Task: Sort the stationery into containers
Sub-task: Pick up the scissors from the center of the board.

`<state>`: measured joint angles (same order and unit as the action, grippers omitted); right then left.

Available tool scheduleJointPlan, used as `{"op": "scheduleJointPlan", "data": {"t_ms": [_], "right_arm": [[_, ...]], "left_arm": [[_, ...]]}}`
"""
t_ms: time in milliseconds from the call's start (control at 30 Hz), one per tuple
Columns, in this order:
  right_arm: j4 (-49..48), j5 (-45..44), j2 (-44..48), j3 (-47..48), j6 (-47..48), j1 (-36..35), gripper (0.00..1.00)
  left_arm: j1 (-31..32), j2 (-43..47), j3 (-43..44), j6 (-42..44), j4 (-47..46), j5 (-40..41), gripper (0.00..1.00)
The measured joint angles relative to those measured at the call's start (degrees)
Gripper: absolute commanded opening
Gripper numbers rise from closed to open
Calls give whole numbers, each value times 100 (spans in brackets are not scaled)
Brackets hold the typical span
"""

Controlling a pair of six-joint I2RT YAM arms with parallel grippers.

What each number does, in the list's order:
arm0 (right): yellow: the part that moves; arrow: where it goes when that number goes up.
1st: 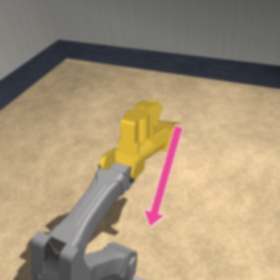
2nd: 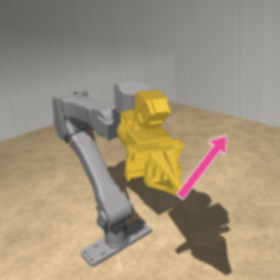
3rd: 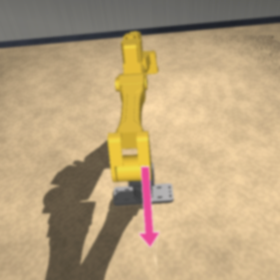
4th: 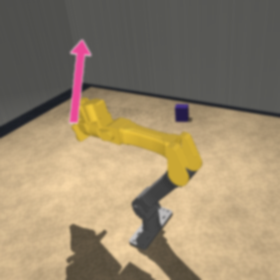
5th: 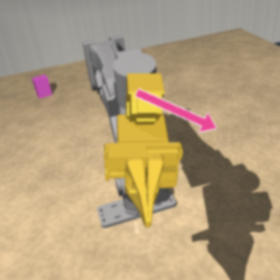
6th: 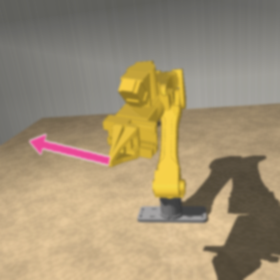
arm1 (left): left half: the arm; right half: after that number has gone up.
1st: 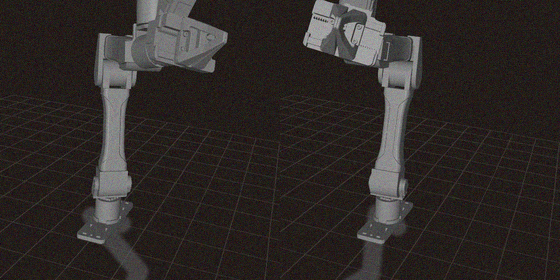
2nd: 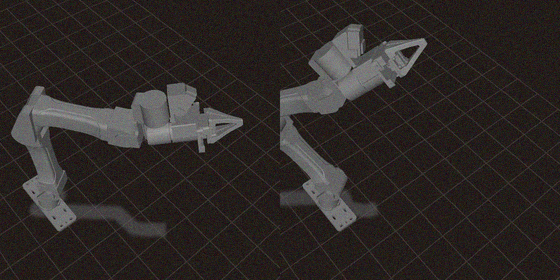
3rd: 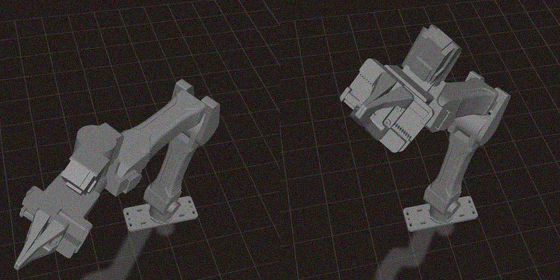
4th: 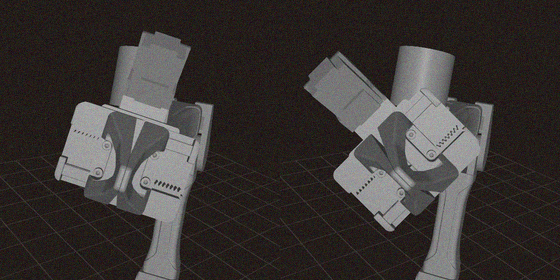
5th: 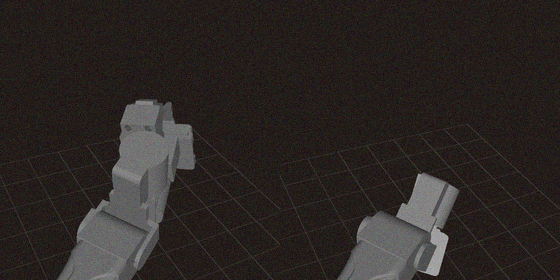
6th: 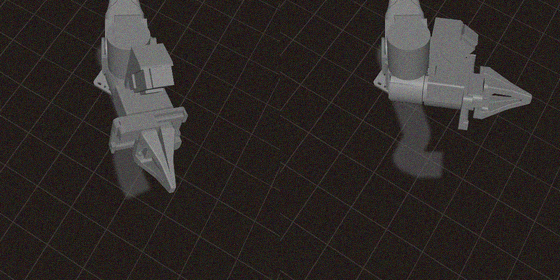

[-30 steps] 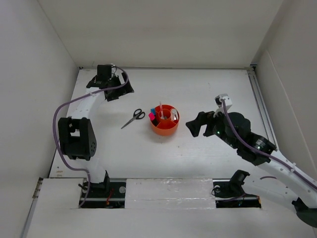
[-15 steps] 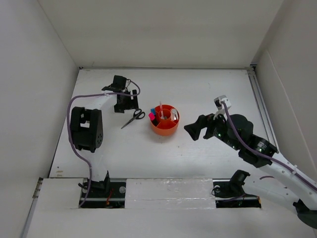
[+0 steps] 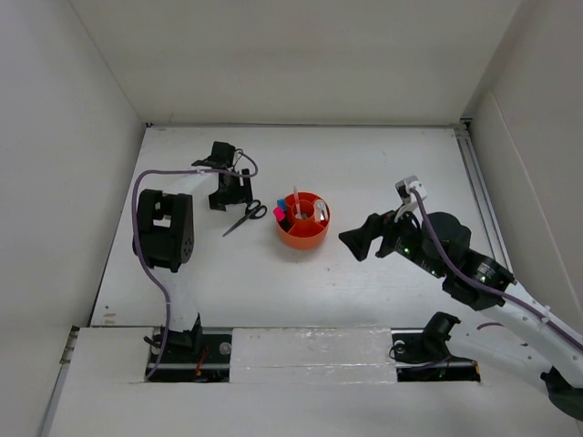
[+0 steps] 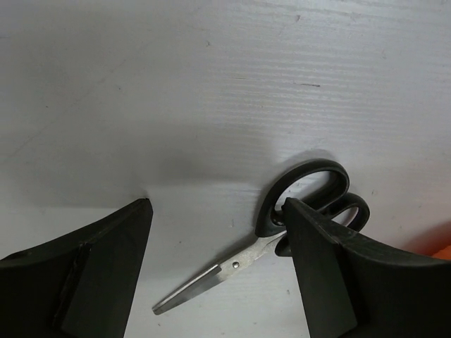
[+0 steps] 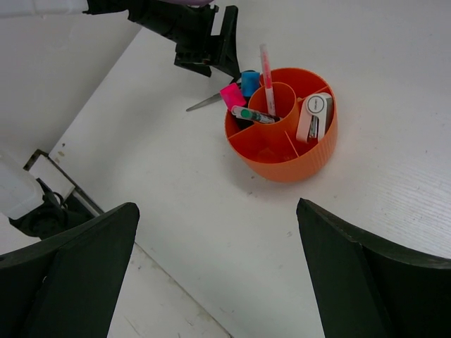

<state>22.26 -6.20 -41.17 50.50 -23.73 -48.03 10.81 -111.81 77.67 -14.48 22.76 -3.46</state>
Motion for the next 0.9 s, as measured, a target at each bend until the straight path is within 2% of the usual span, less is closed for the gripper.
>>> {"op": "scheduleJointPlan", "data": {"t_ms": [167, 400, 533, 600, 700, 733, 867, 900], "right_arm": [[2, 2, -2, 0, 0, -44, 100], [2, -2, 68, 0, 0, -48, 100], [2, 0, 125, 0, 0, -87, 100], [2, -2, 149, 0, 0, -92, 100], [2, -2, 151, 0, 0, -92, 100], [2, -2, 151, 0, 0, -92, 100], [2, -2, 151, 0, 0, -92, 100], [2, -2, 157, 0, 0, -92, 100]], "left_arm": [[46, -52, 55, -31, 7, 168, 72], [356, -317, 350, -74, 195, 892, 71], [385, -372, 424, -162, 225, 1003, 59], [382, -393, 446, -203, 229, 1036, 47], [385, -420, 481, -243, 219, 1071, 37], [385, -428, 492, -245, 223, 1078, 32], [382, -496, 601, -258, 299, 1082, 27], [382, -516, 636, -258, 323, 1080, 20]]}}
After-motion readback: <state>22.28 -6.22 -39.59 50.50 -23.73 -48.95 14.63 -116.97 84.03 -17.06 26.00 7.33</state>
